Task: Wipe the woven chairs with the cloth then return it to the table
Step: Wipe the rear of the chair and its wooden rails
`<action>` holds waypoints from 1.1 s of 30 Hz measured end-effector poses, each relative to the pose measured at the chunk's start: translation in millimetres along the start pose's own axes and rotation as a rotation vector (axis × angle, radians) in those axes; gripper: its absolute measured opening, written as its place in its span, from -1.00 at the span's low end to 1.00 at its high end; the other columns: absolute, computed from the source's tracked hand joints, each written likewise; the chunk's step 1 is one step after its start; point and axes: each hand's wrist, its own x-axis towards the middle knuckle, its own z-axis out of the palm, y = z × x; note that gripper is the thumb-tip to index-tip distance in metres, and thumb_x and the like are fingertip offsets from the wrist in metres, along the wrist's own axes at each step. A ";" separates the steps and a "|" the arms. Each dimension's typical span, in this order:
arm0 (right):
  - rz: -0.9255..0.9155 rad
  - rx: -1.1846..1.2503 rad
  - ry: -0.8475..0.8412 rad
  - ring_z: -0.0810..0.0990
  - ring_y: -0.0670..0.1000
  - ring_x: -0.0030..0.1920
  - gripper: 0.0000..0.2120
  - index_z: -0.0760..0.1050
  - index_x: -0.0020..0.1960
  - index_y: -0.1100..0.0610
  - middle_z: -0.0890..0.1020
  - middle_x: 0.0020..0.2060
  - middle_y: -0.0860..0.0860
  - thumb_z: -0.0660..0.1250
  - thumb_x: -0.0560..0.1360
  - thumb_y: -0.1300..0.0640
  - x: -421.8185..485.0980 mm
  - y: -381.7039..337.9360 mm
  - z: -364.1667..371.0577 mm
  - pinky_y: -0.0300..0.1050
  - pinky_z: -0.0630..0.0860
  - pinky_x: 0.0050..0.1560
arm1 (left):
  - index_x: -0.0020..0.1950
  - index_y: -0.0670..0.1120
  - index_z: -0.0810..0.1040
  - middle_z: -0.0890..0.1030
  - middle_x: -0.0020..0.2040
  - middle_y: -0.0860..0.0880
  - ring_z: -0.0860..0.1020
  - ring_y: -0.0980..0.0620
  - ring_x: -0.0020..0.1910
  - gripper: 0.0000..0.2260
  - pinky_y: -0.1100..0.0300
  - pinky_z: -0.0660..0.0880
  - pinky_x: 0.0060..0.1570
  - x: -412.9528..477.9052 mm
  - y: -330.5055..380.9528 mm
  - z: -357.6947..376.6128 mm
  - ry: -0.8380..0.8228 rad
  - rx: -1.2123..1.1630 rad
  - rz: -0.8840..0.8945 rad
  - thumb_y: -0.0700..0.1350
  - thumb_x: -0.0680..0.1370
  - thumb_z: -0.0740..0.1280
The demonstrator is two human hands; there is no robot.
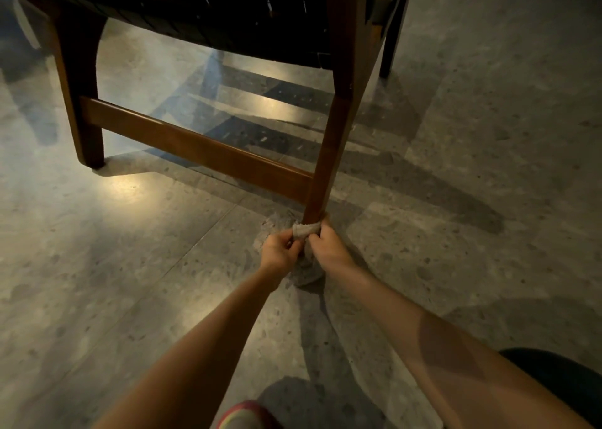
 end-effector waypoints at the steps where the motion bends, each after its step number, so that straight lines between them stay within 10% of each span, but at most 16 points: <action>1: -0.044 0.055 0.022 0.48 0.05 0.28 -0.51 0.18 0.49 0.05 0.52 0.25 0.06 0.11 0.59 0.27 -0.9 -6.0 -2.4 -0.15 0.37 0.22 | 0.02 -0.02 0.59 0.63 -0.13 0.00 0.60 0.12 -0.16 -0.86 0.27 0.57 -0.13 -0.5 5.1 0.4 0.028 -0.042 0.026 -0.21 0.58 0.26; 10: -0.149 0.167 0.064 0.35 0.03 0.40 -0.41 -0.13 0.57 -0.03 0.34 0.43 0.05 0.05 0.63 0.18 1.0 -18.9 -7.3 -0.14 0.28 0.37 | 0.06 -0.13 0.58 0.63 -0.06 -0.13 0.60 -0.05 -0.07 -0.86 0.07 0.57 -0.01 12.4 23.5 -0.4 0.059 0.006 0.116 -0.19 0.59 0.24; 19: 0.159 -0.124 -0.052 0.40 0.14 0.35 -0.46 -0.05 0.56 0.11 0.41 0.37 0.15 0.06 0.64 0.14 -11.0 0.0 7.7 -0.03 0.31 0.36 | -0.07 -0.03 0.51 0.50 -0.25 0.08 0.45 0.19 -0.28 -0.92 0.36 0.38 -0.34 1.0 -16.9 9.8 -0.022 0.107 -0.128 -0.14 0.60 0.24; 29: -0.403 0.175 0.419 0.54 -0.09 0.08 -0.59 0.22 0.48 0.04 0.54 0.12 0.07 0.08 0.64 0.21 -6.4 -82.4 -29.9 -0.11 0.50 0.18 | -0.06 -0.09 0.64 0.62 -0.22 0.02 0.57 0.16 -0.25 -0.86 0.32 0.50 -0.19 -9.6 83.1 11.9 0.441 -0.088 0.304 -0.17 0.58 0.27; 33: -0.575 0.302 0.443 0.54 -0.24 -0.08 -0.57 0.25 0.45 0.01 0.56 0.05 0.01 0.11 0.63 0.27 7.7 -131.1 -75.4 -0.43 0.47 -0.06 | -0.01 -0.18 0.64 0.64 -0.11 -0.05 0.55 0.18 -0.16 -0.84 0.51 0.42 -0.11 9.7 144.8 -2.8 0.539 -0.185 0.492 -0.22 0.58 0.26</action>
